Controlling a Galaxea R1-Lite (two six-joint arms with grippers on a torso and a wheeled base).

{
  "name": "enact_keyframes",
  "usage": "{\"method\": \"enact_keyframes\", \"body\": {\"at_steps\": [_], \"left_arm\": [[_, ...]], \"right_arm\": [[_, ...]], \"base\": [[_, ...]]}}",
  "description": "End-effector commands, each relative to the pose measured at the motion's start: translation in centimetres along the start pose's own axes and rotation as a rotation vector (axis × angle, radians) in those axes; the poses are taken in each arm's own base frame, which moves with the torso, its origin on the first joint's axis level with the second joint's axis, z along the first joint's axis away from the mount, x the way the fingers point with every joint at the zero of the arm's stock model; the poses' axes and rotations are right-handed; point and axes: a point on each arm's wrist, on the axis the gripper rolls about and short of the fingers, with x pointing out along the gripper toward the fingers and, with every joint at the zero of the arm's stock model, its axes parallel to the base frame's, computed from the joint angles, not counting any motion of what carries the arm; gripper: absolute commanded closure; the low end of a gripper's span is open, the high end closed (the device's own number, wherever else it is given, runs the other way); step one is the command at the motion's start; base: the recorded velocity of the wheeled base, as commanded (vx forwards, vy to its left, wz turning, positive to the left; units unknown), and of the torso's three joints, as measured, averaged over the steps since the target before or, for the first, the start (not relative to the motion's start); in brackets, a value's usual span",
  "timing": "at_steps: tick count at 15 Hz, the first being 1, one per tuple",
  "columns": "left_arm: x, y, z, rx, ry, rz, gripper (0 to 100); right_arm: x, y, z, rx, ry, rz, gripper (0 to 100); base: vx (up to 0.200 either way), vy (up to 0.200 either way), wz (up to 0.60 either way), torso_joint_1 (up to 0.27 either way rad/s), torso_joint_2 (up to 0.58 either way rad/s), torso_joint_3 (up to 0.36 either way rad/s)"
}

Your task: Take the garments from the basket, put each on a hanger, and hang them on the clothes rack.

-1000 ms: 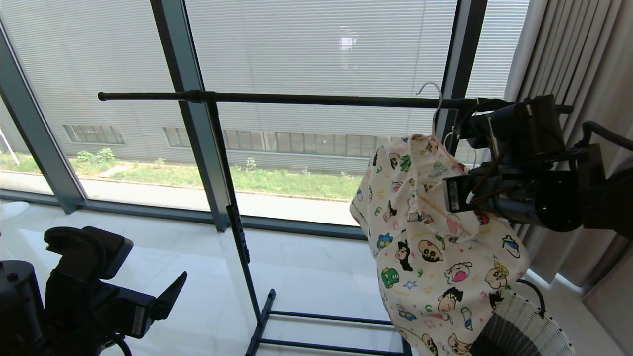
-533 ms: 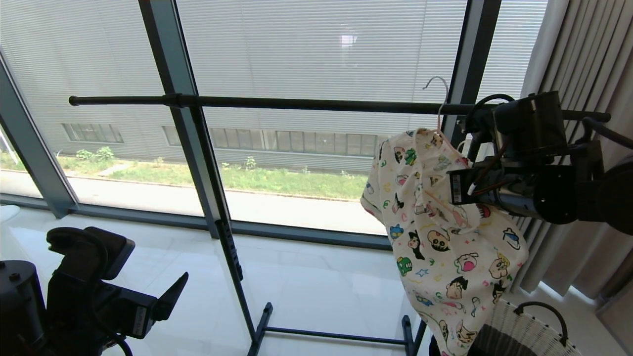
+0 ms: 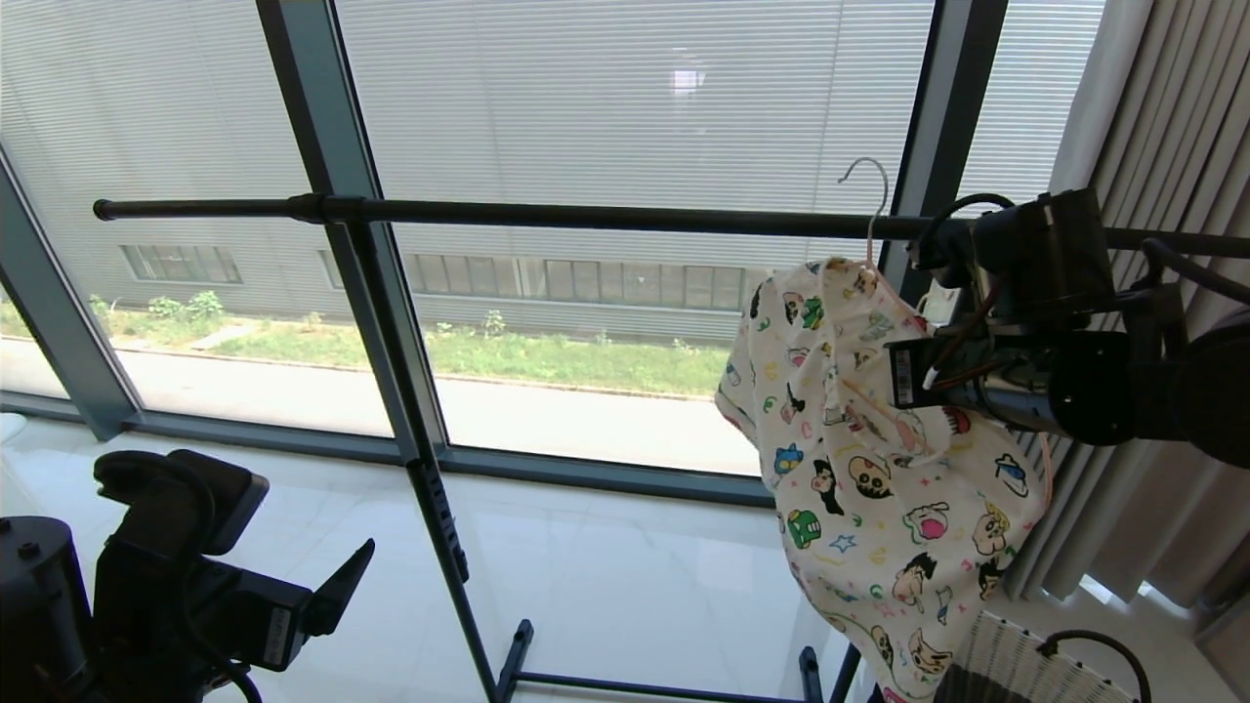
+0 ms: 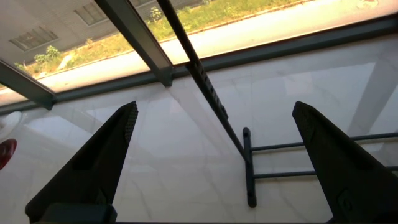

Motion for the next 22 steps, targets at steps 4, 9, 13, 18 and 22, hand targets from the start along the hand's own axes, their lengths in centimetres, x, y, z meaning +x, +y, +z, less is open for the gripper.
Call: {"method": "enact_keyframes", "body": {"at_steps": [4, 9, 13, 18, 22], "left_arm": [[0.0, 0.0, 0.1, -0.001, -0.005, 0.001, 0], [-0.3, -0.8, 0.2, 0.019, -0.024, -0.052, 0], [-0.3, -0.9, 0.2, 0.02, -0.022, -0.054, 0], [-0.4, -0.8, 0.1, 0.018, -0.021, -0.052, 0], [-0.3, -0.5, 0.0, 0.013, 0.006, 0.027, 0]], "right_arm": [[3.5, -0.4, -1.3, -0.015, 0.072, -0.061, 100], [5.0, -0.1, -0.9, -0.007, 0.068, -0.074, 100], [5.4, -0.3, -0.6, 0.0, 0.062, -0.08, 100], [3.5, -0.8, 0.3, 0.013, 0.031, -0.071, 0], [-2.2, -4.0, 0.5, -0.092, 0.0, -0.079, 0]], "base": [[0.0, 0.0, 0.0, 0.0, 0.0, 0.0], [0.0, 0.0, 0.0, 0.0, 0.0, 0.0], [0.0, 0.0, 0.0, 0.0, 0.0, 0.0], [0.0, 0.0, 0.0, 0.0, 0.0, 0.0], [0.0, 0.0, 0.0, 0.0, 0.0, 0.0]]}}
